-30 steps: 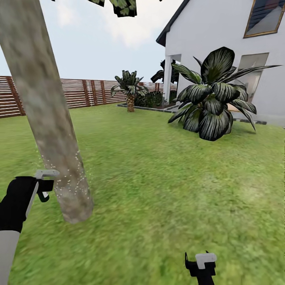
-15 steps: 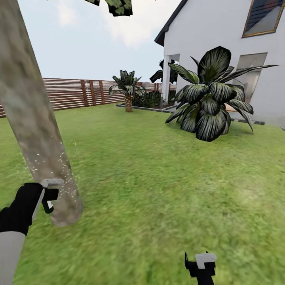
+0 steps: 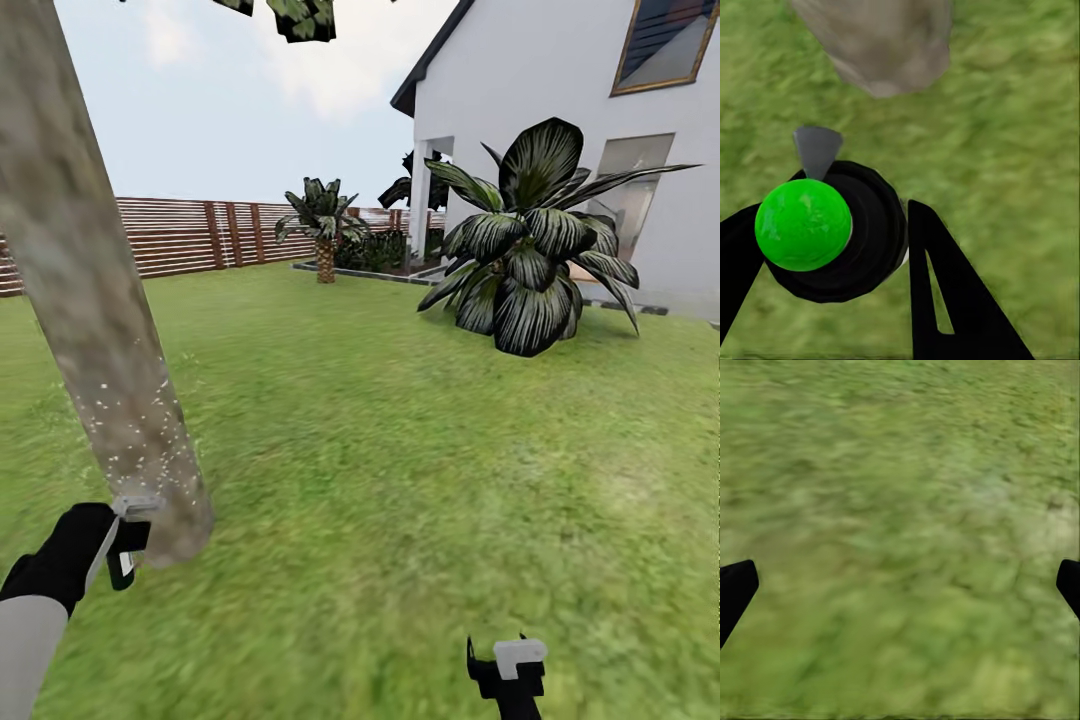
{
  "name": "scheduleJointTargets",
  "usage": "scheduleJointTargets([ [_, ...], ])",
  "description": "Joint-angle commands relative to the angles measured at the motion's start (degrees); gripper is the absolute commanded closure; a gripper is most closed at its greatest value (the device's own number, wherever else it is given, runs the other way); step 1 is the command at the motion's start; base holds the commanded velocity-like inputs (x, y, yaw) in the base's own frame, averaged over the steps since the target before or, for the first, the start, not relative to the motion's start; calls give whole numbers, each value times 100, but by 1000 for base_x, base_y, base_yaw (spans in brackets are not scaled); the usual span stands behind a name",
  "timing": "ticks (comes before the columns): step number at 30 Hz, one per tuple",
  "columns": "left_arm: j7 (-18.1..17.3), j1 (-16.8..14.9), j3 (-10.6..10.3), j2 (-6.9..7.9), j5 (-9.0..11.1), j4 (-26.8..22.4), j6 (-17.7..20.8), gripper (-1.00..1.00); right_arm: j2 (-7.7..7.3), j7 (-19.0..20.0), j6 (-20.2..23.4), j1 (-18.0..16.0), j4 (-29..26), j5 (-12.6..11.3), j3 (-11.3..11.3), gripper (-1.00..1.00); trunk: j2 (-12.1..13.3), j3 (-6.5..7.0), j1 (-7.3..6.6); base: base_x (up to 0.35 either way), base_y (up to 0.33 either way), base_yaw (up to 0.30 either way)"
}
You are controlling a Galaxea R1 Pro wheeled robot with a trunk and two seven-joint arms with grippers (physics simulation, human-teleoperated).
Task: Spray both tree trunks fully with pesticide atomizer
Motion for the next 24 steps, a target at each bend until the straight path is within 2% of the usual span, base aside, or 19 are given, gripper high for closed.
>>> scheduleJointTargets([
  [1, -54, -1, 19, 6, -67, 17, 9, 100, 3, -57, 0, -5, 6, 58, 5, -100, -3, -5, -4, -300, 141, 0],
  [4, -52, -1, 33, 99, -69, 100, -43, 100, 5, -58, 0, -5, 6, 58, 6, -100, -3, -5, -4, -303, 143, 0],
  [6, -63, -1, 35, 177, -67, 192, -270, 100, 7, -56, -3, -5, 6, 58, 9, -100, -3, -5, -4, -304, 144, 0],
  [7, -74, -1, 35, 201, -68, 337, -509, 100, 14, -55, -6, -5, 6, 58, 11, -100, -3, -5, -4, -304, 144, 0],
  [10, -131, -1, -65, 207, -93, 1170, -1624, 100, 21, -42, -2, -5, 6, 65, 18, -100, -3, -5, -4, -304, 144, 0],
  [11, -165, -1, -139, 198, -122, 1358, -1888, 100, 22, -40, -1, -5, 8, 66, 18, -100, -3, -5, -4, -304, 144, 0],
  [12, -315, -1, -359, 191, -189, 1598, -2313, 100, 22, -38, -1, -5, 7, 66, 19, -100, -3, -5, -4, -304, 144, 0],
  [13, -578, -1, -608, 194, -262, 1763, -2685, 100, 24, -38, 0, -5, 7, 67, 19, -100, -3, -5, -4, -304, 144, 0],
  [14, -817, -1, -758, 201, -309, 1847, -2908, 100, 27, -37, 0, -5, 7, 67, 19, -100, -3, -5, -4, -304, 144, 0],
  [16, -1580, -1, -994, 222, -447, 1998, -3467, 100, 36, -27, 0, -5, 1, 67, 27, -100, -3, -5, -4, -304, 142, 0],
  [19, -2318, -1, -1077, 294, -712, 2037, -4007, 100, 36, -18, 0, -5, -12, 81, 39, -100, -3, -5, -4, -305, 137, 0],
  [21, -2841, -1, -1095, 326, -974, 2032, -4319, 100, 24, -10, 0, -5, -32, 95, 46, -100, -3, -5, -4, -304, 124, 0],
  [23, -3447, -1, -1103, 340, -1328, 2024, -4693, 100, 17, 42, 0, -10, -119, 245, 203, -100, -3, -5, -4, -252, 84, 0],
  [24, -3758, -1, -1105, 341, -1525, 2020, -4866, 100, 13, 178, 2, -12, -257, 457, 397, -100, -3, -5, -4, -111, 35, 0],
])
